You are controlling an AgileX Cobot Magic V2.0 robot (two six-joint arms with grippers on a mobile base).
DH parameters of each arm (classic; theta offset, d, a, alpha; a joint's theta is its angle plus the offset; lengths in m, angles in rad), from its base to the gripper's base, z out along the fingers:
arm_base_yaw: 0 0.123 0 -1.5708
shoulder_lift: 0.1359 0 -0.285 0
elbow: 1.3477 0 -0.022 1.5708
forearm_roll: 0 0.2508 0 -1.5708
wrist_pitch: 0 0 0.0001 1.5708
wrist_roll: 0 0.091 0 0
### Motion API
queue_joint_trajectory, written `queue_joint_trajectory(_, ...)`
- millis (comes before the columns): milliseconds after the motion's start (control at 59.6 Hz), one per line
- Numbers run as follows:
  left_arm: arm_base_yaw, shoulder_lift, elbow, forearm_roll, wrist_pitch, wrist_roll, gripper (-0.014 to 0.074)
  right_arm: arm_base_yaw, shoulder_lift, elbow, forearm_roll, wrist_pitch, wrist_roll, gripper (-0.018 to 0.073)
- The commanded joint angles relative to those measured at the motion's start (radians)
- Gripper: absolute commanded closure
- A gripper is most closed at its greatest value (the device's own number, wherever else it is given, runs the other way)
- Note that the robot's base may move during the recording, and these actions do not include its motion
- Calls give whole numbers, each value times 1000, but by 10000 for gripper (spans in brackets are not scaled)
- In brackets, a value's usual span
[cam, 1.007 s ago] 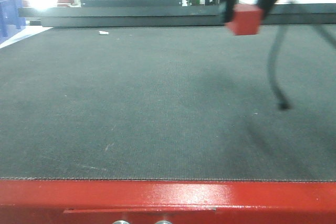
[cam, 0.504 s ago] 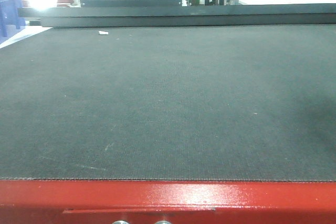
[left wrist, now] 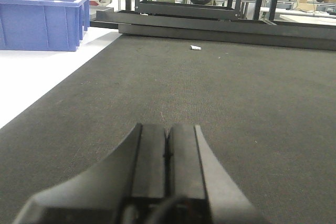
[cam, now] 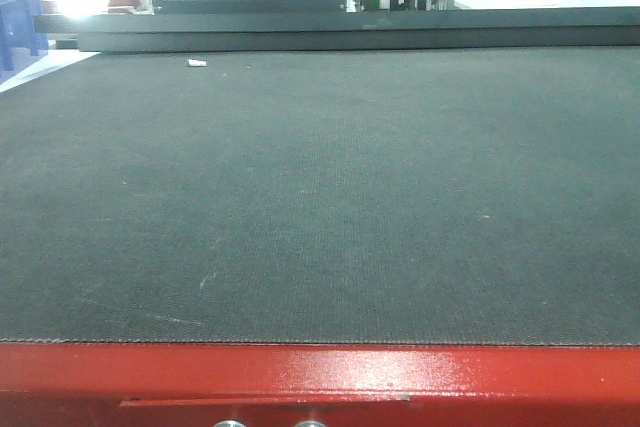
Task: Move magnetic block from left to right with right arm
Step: 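Raise the held red cube up out of view with the right gripper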
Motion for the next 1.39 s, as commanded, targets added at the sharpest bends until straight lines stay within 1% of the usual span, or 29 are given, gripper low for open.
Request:
queue_joint_trajectory(0, 1, -14, 8, 0, -89, -4, 713, -6, -86, -25, -51, -69, -23, 398)
queue_joint_trajectory(201, 1, -14, 8, 0, -89, -4, 712, -6, -273, -28, -76, -73, -39, 398)
queue_joint_trajectory(369, 1, -14, 8, 0, -89, -4, 713, -6, -352, -28, -76, -73, -39, 398)
queue_joint_trajectory(1377, 1, -14, 8, 0, -89, -4, 713, -6, -355, -27, -76, -72, -39, 398)
